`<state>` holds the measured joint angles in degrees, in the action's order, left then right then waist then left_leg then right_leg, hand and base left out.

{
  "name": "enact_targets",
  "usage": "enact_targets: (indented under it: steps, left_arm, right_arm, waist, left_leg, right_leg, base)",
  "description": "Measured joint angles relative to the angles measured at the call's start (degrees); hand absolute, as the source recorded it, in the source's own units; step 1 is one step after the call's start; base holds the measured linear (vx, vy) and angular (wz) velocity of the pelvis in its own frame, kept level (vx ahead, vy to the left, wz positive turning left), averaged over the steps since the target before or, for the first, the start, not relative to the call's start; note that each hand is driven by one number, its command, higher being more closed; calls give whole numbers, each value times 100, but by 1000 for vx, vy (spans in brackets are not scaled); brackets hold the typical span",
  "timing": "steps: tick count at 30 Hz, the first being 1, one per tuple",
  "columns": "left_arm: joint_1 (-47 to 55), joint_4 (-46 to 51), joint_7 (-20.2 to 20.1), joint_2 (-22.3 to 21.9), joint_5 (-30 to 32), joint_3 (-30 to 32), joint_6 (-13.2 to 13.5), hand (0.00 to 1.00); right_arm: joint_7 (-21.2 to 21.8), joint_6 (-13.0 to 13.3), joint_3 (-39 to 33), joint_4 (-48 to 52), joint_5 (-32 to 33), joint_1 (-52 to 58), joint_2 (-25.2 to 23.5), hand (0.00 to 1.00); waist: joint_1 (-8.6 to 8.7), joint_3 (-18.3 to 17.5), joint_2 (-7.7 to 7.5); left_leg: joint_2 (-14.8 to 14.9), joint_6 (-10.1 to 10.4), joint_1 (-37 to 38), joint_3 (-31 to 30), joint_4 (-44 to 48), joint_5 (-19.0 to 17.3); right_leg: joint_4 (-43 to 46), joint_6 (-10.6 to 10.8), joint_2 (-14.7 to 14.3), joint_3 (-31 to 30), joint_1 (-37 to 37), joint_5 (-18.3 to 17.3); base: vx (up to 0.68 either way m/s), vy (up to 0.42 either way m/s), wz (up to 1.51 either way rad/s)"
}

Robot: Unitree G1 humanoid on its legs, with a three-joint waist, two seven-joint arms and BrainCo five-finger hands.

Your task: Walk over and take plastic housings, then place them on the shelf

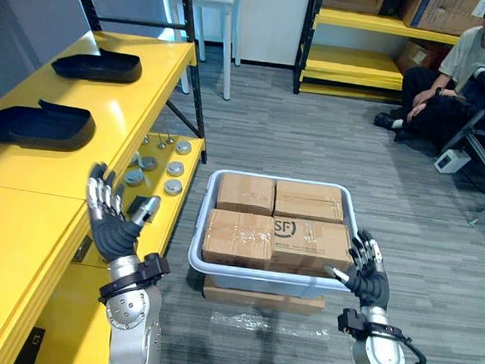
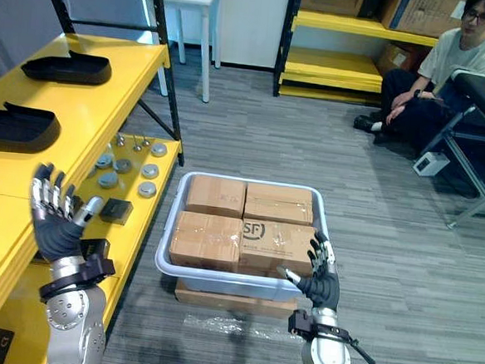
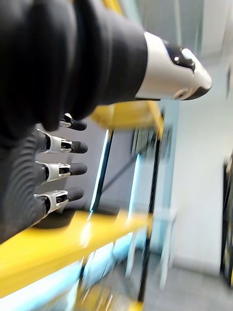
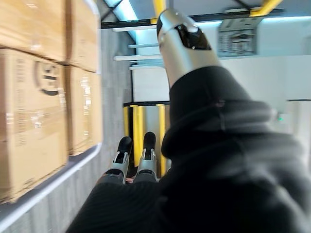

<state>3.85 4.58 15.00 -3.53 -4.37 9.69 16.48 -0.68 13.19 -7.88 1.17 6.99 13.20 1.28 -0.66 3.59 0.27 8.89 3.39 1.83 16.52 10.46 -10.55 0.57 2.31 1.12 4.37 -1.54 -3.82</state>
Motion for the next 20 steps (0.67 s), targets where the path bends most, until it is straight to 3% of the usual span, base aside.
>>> enact_targets:
  steps: [8,10,11,12,13,20]
  left_arm:
    - [242,-3055,-219,444,-353,304,-417,0]
    - [289,-4053,-387,564,-350,496,-548,0]
    - [325,-4277,-425,566,-348,498,-582,0]
    - [328,-4564,-484,541,-344,476,-618,0]
    - [338,-5000,-578,600,-343,565,-661,0]
    - [403,-6217,-915,791,-318,1197,-851,0]
  right_arm:
    - [-448,-249,-1261,-2917,-60,-344,44,0]
    - [-565,-380,-1807,-3887,-37,-432,136,0]
    - [-590,-403,-1940,-4147,3,-447,195,0]
    - [-608,-447,-2110,-4486,91,-441,367,0]
    - [-606,-547,-2388,-5065,173,-448,447,0]
    - [-396,-754,-2860,-6133,415,-449,198,0]
  waist:
    - [-37,-11,45]
    - [-37,46,-75]
    - [-13,4,-41]
    - [3,-23,99]
    - [-42,-39,131]
    - [-16,-19,27]
  left_leg:
    - [-205,79,187,-96,102,86]
    - [-336,168,-38,-105,568,-104]
    - [-419,161,54,-156,-3,-56]
    - [-420,33,110,-243,-707,482]
    - [-410,7,181,-242,-862,686]
    - [-487,-28,362,-267,-1046,774]
  right_leg:
    - [-138,66,238,139,-368,64]
    - [-4,76,498,111,-496,74]
    - [20,78,534,128,-502,75]
    - [47,84,496,209,-521,72]
    - [84,175,510,305,-553,4]
    - [225,204,586,447,-619,-12]
  base:
    - [47,68,14]
    - [17,84,-5]
    - [4,94,9]
    - [26,105,10]
    - [38,106,8]
    - [-1,36,2]
